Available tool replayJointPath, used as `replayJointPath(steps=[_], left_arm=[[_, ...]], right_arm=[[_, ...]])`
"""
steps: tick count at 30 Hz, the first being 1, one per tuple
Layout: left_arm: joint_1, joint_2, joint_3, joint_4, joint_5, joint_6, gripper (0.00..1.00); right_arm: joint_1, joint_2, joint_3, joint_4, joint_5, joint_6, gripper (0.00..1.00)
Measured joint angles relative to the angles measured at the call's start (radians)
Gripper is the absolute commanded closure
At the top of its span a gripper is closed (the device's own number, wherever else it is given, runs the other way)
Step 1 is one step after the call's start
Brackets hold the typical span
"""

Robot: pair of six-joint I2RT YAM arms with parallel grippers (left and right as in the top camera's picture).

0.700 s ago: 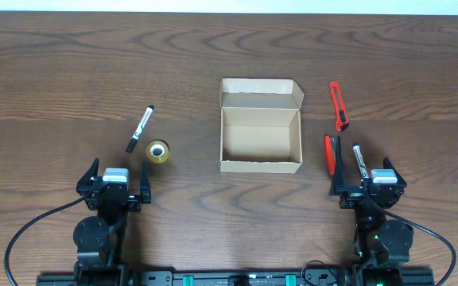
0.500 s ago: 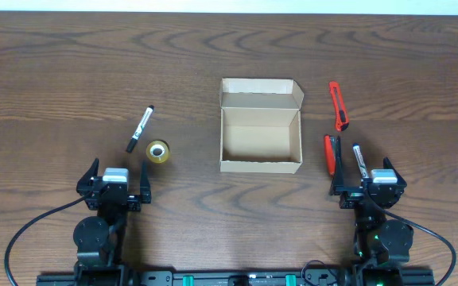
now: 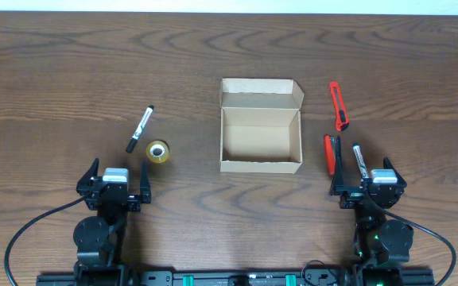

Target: Pack container

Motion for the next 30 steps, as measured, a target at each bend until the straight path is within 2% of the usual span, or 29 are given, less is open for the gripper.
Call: replayJointPath(steps=[30], left_arm=[[0.000, 0.000, 0.000, 0.000, 0.000, 0.000, 0.05]], right_arm=[[0.000, 0.014, 0.000, 0.001, -0.001, 0.019, 0.01]])
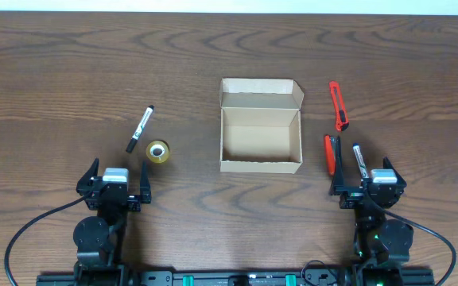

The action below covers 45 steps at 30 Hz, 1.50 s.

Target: Pack container

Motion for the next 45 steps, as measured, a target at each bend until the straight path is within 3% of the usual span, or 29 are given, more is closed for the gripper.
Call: replayJointPath(steps=[8, 14, 23, 30, 35, 36, 39, 45], left_arm=[[0.000, 0.000, 0.000, 0.000, 0.000, 0.000, 0.05], [0.000, 0.000, 0.000, 0.000, 0.000, 0.000, 0.05], [0.000, -0.001, 0.000, 0.000, -0.003, 0.000, 0.05], [0.000, -0.001, 0.000, -0.001, -0.003, 0.000, 0.05], [0.000, -0.001, 0.000, -0.001, -0.003, 0.000, 0.05], [0.000, -0.001, 0.000, 0.000, -0.003, 0.000, 0.05], [0.000, -0.001, 0.000, 0.000, -0.003, 0.000, 0.05], [0.000, -0.001, 0.000, -0.001, -0.003, 0.000, 0.05]], right_arm=[[0.000, 0.033, 0.000, -0.002, -0.016, 0.208, 0.01], [0.000, 0.136, 0.098, -0.103, -0.025, 0.251, 0.01], [0.000, 0.664, 0.621, -0.429, -0.084, 0.151, 0.01], [-0.006, 1.097, 1.157, -0.828, -0.172, -0.057, 0.01], [-0.073, 1.287, 1.447, -1.071, -0.175, -0.129, 0.01], [-0.090, 1.328, 1.504, -1.147, -0.148, -0.140, 0.05], [-0.118, 1.417, 1.588, -1.268, -0.063, -0.149, 0.11], [-0.124, 1.503, 1.561, -1.263, 0.000, -0.154, 0.15]])
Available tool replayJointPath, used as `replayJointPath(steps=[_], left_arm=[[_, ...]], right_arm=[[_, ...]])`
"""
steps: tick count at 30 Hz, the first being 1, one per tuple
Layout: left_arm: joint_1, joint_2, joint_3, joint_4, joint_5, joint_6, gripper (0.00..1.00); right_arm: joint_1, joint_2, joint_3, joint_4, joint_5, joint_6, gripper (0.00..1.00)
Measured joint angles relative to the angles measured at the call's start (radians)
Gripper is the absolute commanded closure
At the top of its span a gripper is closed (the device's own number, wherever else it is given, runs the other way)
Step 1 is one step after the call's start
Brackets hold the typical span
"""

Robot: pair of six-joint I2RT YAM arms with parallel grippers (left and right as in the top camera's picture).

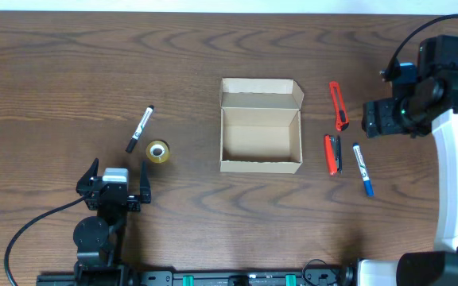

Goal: Pack container
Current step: 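Move the right gripper over the blue-capped whiteboard marker and grasp it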

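An open cardboard box (261, 131) stands mid-table with its flaps up and nothing visible inside. Right of it lie a red box cutter (339, 106), a short red-and-black tool (331, 153) and a blue marker (362, 169). To the left of the box are a black marker (140, 128) and a small roll of yellow tape (157, 151). My left gripper (118, 179) rests open near the front edge, below the tape. The right gripper (382, 119) hangs raised just right of the box cutter, and its fingers are hidden under the wrist.
The right arm's white link runs along the right side of the table. Black cables (30, 230) loop by the left arm's base. The wooden tabletop (213, 56) extends behind the box.
The right arm has left its rest spot at the front right and now sits raised beside the red box cutter. The blue marker is now in full view. Nothing else moved.
At both earlier moments the two arms were parked at the front edge with fingers spread and all items lay around the box. Now only the right arm has moved, up to the box cutter's right.
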Motion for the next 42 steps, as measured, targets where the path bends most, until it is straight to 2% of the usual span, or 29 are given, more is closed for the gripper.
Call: replayJointPath(steps=[2, 3, 13, 20, 24, 32, 42], left_arm=[[0.000, 0.000, 0.000, 0.000, 0.000, 0.000, 0.05], [0.000, 0.000, 0.000, 0.000, 0.000, 0.000, 0.05], [0.000, 0.000, 0.000, 0.000, 0.000, 0.000, 0.05], [0.000, 0.000, 0.000, 0.000, 0.000, 0.000, 0.05], [0.000, 0.000, 0.000, 0.000, 0.000, 0.000, 0.05], [0.000, 0.000, 0.000, 0.000, 0.000, 0.000, 0.05], [0.000, 0.000, 0.000, 0.000, 0.000, 0.000, 0.05]], right_arm=[[0.000, 0.001, -0.042, 0.016, 0.010, -0.008, 0.23], [0.000, -0.001, -0.067, 0.025, 0.011, -0.018, 0.24], [-0.004, -0.015, -0.344, 0.170, 0.056, -0.093, 0.17], [-0.052, -0.016, -0.490, 0.319, 0.100, -0.128, 0.21], [-0.074, -0.008, -0.510, 0.357, 0.103, -0.148, 0.26], [-0.077, 0.032, -0.521, 0.411, 0.087, -0.171, 0.24], [-0.077, 0.223, -0.533, 0.472, 0.054, -0.166, 0.26]])
